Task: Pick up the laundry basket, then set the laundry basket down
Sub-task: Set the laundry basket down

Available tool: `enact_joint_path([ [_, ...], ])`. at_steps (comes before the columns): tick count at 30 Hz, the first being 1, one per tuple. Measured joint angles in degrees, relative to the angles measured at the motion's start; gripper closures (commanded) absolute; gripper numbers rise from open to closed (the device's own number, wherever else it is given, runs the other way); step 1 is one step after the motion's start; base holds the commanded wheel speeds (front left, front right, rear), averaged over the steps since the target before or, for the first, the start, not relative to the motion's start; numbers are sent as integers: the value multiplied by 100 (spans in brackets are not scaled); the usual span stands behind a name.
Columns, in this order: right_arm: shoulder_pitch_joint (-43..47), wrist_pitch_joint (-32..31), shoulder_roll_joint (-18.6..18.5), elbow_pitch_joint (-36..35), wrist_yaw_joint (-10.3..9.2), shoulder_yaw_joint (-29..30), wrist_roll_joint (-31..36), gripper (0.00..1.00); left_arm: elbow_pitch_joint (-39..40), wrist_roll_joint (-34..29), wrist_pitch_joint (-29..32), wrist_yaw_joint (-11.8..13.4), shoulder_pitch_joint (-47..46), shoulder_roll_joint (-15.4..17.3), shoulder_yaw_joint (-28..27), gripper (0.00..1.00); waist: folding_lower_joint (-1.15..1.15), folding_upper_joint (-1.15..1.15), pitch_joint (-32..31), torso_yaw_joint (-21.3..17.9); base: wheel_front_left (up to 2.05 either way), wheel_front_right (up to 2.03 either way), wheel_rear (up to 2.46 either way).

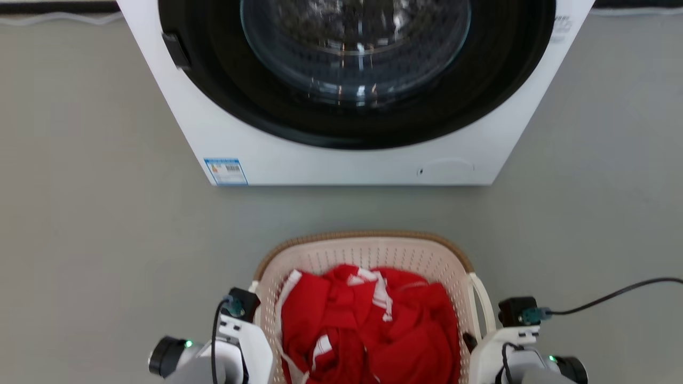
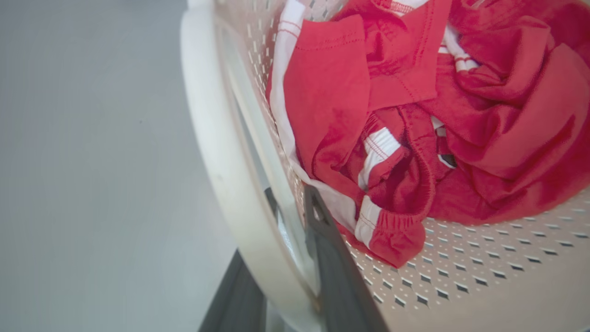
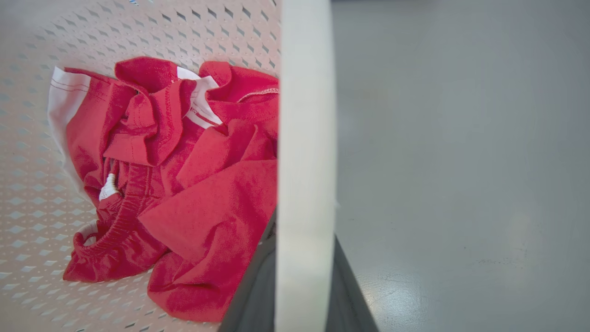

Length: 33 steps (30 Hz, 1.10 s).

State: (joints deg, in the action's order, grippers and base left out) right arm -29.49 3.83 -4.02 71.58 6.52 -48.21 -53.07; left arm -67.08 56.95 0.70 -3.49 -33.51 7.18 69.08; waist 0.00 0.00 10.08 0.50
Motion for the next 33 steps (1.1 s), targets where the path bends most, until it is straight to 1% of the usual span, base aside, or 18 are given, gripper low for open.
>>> enact_joint_path([
  [10, -750, 497, 25, -25, -4, -289, -60, 100, 1, 7, -505, -127, -589, 249, -166, 100, 0, 0, 959, 5, 0, 0, 0],
  [18, -1437, 836, 69, -30, -4, -377, -58, 100, 47, -2, -956, -258, -1145, 505, -237, 100, 0, 0, 1886, 38, 0, 0, 0],
  [24, -1739, 1007, 69, -46, -5, -381, 0, 100, 107, -57, -1249, -282, -1450, 634, -250, 100, 0, 0, 2460, 24, 0, 0, 0],
  [28, -1864, 1036, 74, -82, -5, -281, 127, 100, 170, -55, -1348, -316, -1539, 723, -321, 100, 1, 0, 2794, 21, 0, 0, 0],
  [33, -2073, 1036, 81, -227, -5, 148, 482, 100, 301, -55, -1443, -337, -1712, 870, -422, 100, 0, 0, 3144, 24, 0, 0, 0],
])
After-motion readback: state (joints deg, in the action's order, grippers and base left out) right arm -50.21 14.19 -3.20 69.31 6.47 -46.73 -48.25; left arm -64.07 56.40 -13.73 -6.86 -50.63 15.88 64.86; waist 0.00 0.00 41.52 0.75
